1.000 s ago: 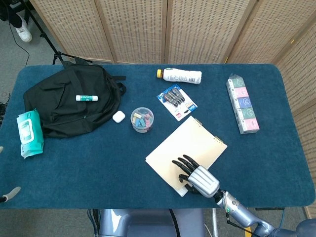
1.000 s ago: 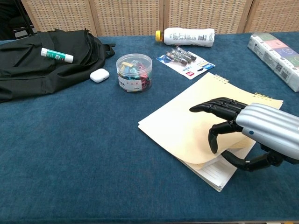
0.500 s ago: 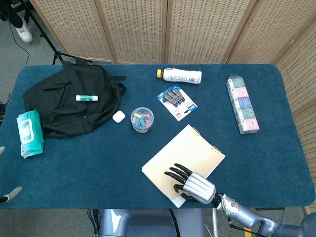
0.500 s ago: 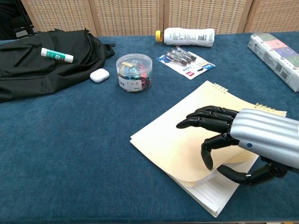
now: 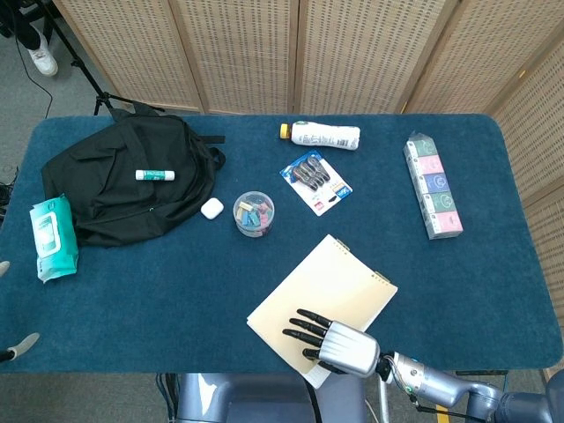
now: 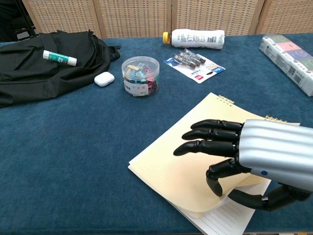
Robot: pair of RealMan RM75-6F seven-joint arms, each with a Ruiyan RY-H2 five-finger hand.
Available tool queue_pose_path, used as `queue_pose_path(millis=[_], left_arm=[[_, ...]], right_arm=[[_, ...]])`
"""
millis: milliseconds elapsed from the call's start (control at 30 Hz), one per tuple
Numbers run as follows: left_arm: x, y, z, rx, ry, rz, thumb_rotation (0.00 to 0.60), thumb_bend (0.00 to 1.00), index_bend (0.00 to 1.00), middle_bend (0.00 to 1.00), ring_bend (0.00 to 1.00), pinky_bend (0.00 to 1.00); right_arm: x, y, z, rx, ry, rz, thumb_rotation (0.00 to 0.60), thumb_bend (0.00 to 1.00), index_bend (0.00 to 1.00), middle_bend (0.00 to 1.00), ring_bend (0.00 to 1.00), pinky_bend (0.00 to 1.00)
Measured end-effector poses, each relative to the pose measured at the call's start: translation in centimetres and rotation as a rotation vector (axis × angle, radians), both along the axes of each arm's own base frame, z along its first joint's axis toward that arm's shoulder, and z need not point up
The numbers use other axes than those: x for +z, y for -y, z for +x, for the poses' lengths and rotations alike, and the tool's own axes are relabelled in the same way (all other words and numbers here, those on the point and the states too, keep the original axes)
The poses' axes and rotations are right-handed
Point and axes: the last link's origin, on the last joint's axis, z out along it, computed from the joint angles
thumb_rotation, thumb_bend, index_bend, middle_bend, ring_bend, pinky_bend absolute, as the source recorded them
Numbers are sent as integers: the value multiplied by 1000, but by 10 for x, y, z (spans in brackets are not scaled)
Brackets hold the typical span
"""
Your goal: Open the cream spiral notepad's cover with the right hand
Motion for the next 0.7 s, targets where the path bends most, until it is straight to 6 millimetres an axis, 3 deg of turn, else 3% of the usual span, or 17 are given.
queue_pose_path(millis=[700], left_arm=[[-1,0,0,5,-3,-2,600,0,0,0,0,0]], right_arm=[[-2,-15,3,60,-37,45,600,775,719,121,0,0]])
